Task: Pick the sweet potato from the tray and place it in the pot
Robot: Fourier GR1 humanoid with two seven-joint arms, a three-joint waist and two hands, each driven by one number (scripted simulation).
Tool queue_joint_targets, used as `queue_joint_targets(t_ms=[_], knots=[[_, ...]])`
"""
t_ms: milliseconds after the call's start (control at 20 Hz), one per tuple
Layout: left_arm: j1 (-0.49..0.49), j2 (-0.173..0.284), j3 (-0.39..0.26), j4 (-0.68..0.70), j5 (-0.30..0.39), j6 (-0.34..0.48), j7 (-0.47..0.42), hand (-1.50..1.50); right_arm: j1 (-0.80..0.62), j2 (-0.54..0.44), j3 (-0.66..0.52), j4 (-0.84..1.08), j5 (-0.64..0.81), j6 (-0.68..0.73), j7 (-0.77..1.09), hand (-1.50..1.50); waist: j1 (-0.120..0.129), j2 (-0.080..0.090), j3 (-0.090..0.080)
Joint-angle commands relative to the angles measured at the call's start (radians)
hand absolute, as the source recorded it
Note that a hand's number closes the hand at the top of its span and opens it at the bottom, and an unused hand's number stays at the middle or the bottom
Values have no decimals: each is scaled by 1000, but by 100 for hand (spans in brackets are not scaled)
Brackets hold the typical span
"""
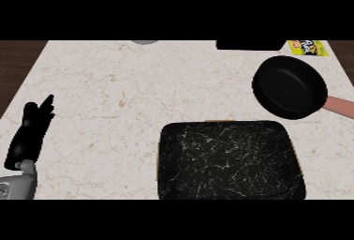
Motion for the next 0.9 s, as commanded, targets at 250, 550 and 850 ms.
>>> queue_joint_targets(t_ms=[250,550,850], knots=[[-17,-5,21,56,-5,9,-40,0,-91,202,87,256,47,-23,34,-150,-2,3,0],[-63,10,32,64,2,-9,8,0,-142,285,-23,348,-47,-85,-45,-150,-14,0,1],[-42,5,26,9,6,-15,30,0,-137,281,-210,407,-167,-217,-127,-150,-17,-1,2]])
